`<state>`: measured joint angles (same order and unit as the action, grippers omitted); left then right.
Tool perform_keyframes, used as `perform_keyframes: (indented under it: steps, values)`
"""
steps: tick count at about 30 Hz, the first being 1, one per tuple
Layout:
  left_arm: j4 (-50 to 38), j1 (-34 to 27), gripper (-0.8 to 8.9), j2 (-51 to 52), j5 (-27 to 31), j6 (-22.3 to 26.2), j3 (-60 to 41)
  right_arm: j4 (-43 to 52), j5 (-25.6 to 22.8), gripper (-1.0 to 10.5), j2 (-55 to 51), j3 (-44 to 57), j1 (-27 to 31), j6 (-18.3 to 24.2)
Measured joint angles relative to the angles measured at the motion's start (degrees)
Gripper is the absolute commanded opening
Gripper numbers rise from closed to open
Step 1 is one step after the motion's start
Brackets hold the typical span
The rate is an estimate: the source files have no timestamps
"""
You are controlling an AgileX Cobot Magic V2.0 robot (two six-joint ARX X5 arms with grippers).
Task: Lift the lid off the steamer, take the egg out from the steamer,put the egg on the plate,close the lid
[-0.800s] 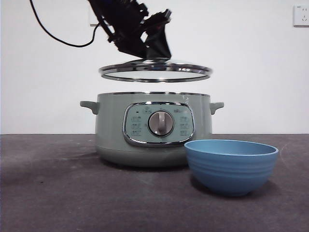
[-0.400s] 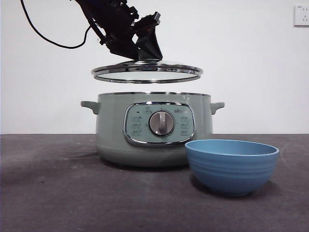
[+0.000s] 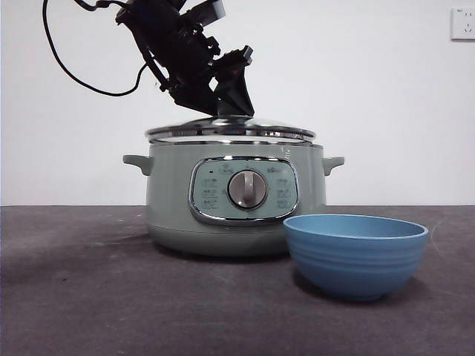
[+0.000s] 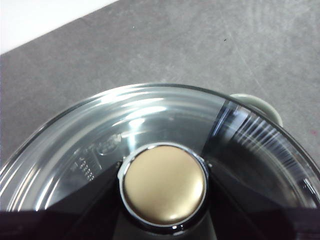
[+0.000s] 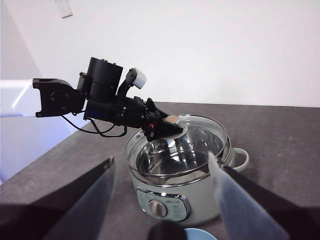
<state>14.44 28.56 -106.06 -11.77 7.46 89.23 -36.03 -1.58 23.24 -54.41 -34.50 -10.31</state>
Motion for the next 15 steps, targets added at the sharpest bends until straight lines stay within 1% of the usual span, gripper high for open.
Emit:
perform_keyframes:
  steps: [15]
  values:
    - [0.1,1.3,-0.08,-0.8,0.0,0.0,0.0,0.0,-0.1,3.2,0.5,0.0,0.0,0.0]
